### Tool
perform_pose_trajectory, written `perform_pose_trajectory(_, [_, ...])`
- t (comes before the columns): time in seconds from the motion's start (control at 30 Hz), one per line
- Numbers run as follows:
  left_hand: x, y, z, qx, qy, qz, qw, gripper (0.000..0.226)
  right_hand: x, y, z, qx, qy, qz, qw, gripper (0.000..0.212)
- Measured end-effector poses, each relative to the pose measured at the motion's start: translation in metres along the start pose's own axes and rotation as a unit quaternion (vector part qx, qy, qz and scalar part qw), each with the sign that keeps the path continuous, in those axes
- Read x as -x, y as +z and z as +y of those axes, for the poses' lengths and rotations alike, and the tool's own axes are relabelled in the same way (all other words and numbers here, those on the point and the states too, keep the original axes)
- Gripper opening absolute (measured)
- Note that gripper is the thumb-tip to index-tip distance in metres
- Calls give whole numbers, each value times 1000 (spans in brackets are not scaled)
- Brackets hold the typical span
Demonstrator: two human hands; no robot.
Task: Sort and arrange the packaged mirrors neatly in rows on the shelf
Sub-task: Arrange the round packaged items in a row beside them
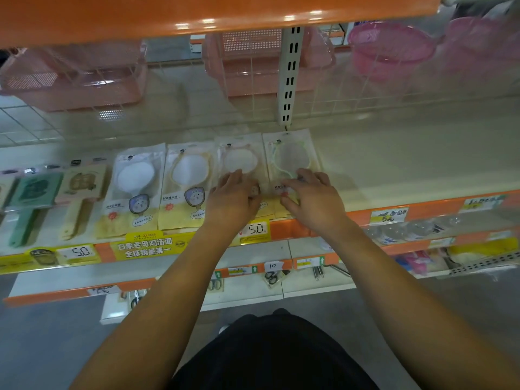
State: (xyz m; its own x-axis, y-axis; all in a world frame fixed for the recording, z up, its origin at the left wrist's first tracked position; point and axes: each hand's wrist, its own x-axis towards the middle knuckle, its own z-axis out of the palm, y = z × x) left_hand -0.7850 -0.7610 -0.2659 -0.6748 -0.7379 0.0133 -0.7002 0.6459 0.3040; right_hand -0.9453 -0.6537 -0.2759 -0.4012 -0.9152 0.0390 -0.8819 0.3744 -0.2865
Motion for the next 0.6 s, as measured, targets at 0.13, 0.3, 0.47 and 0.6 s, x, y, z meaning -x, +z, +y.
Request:
perform_pose_trajectory(0.13, [-1,-2,0,-7,-7,-22,1000,31,1,-6,-4,6,-4,-15,1000,43])
perform_pose_trajectory(0.3, [-8,-2,-1,7,-15,-12,1000,38,-9,-8,-5,-15,24,18,999,38])
perform_pose_trajectory(0.47, [-18,-2,3,17,-24,-19,999,40,-32,-10,-5,-19,87,-41,995,42])
perform_pose_trajectory(0.6, [-17,3,4,-4,-16,-11,1000,33,-29,-6,-3,-21,84,-50,995,41])
